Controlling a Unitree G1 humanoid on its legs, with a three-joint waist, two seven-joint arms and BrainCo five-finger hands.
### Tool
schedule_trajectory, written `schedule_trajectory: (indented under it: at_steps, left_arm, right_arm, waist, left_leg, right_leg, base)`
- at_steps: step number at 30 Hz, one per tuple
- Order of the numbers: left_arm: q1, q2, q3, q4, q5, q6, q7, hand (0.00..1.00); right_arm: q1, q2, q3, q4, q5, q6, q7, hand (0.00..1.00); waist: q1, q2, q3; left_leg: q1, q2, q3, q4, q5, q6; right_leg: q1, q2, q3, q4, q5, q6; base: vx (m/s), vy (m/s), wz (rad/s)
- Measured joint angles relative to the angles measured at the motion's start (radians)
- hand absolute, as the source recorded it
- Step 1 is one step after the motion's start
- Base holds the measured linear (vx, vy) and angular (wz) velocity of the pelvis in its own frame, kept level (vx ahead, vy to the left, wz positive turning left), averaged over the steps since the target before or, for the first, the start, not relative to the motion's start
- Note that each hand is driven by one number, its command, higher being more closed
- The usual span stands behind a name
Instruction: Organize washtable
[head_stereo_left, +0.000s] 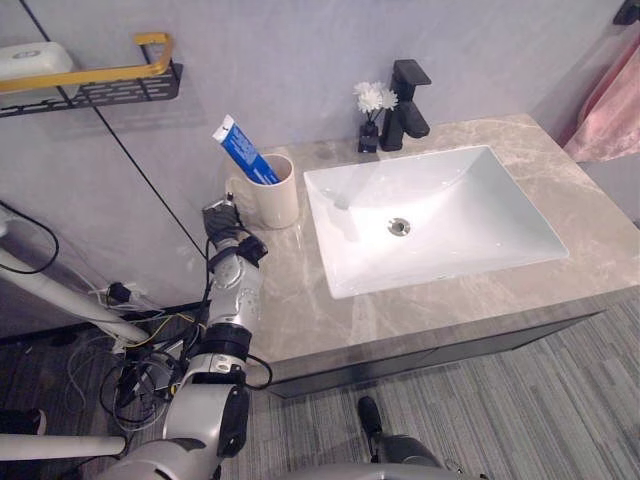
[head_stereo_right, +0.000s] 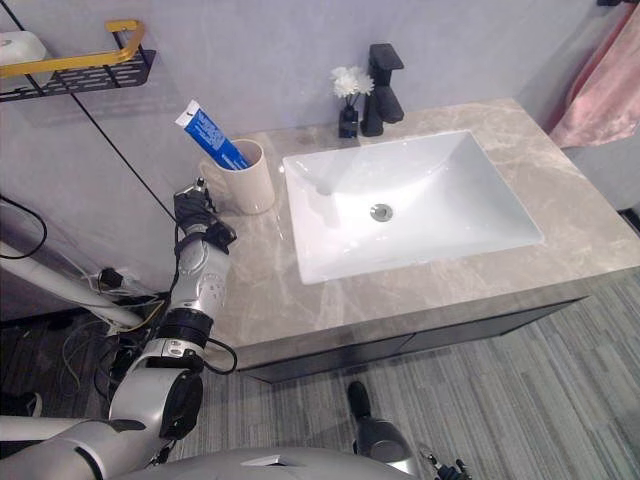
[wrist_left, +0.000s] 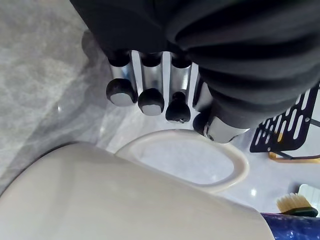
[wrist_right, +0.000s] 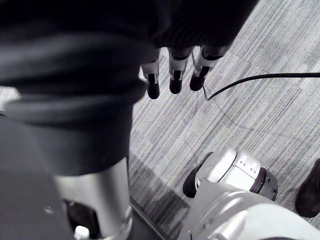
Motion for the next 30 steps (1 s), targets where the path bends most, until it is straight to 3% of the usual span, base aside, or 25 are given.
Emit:
schedule_trajectory:
  at_steps: [5, 12, 18, 22, 26, 30]
  left_arm:
    - [0.035, -0.001, -0.035, -0.043, 0.014, 0.006, -0.019, 1.0]
    - [0.279, -0.003, -0.148, -0.319, 0.063, 0.026, -0.086, 1.0]
    - [0.521, -0.001, -0.161, -0.598, 0.096, 0.032, -0.167, 1.0]
    - [0.653, -0.001, -0.138, -0.727, 0.133, 0.003, -0.198, 1.0]
    - [0.738, -0.005, -0.067, -0.733, 0.179, -0.007, -0.201, 1.0]
    - [0.795, -0.015, 0.015, -0.512, 0.256, -0.004, -0.19, 1.0]
  right_arm:
    - [0.0, -0.001, 0.003, 0.0, 0.0, 0.0, 0.006, 0.0]
    - [0.004, -0.002, 0.005, 0.0, 0.0, -0.001, 0.017, 0.0]
    - [0.018, -0.014, 0.036, 0.0, 0.001, -0.002, 0.022, 0.0]
    - [0.023, -0.017, 0.038, 0.001, 0.004, -0.004, 0.037, 0.0]
    - [0.024, -0.018, 0.04, 0.003, 0.037, -0.005, 0.039, 0.0]
    - [0.029, -0.018, 0.04, 0.004, 0.039, -0.006, 0.039, 0.0]
  waist:
    - [0.001, 0.0, 0.0]
    - [0.012, 0.001, 0.001]
    - [0.054, 0.002, 0.0]
    - [0.071, 0.006, -0.007]
    - [0.081, 0.008, -0.01]
    - [0.084, 0.007, -0.022]
  left_leg:
    - [0.0, 0.0, -0.018, 0.007, 0.0, 0.0]
    - [-0.009, 0.0, -0.045, 0.017, 0.0, 0.001]
    - [-0.029, 0.001, -0.09, 0.026, 0.003, 0.006]
    - [-0.029, 0.002, -0.121, 0.028, 0.005, 0.008]
    - [-0.028, 0.002, -0.134, 0.028, 0.005, 0.009]
    - [-0.029, 0.002, -0.155, 0.03, 0.005, 0.009]
  right_leg:
    - [0.011, -0.005, -0.014, 0.0, 0.0, 0.0]
    - [0.021, -0.014, -0.04, 0.0, -0.002, -0.001]
    - [0.031, -0.023, -0.078, 0.0, -0.004, -0.004]
    - [0.05, -0.028, -0.106, 0.0, -0.007, -0.004]
    - [0.059, -0.031, -0.118, 0.0, -0.008, -0.003]
    - [0.071, -0.035, -0.137, 0.0, -0.013, -0.003]
  base:
    - [0.01, 0.005, 0.09]
    - [-0.01, -0.002, 0.12]
    - [-0.03, -0.011, 0.2]
    - [-0.01, -0.008, 0.19]
    - [-0.01, 0.0, 0.12]
    - [-0.01, -0.002, 0.14]
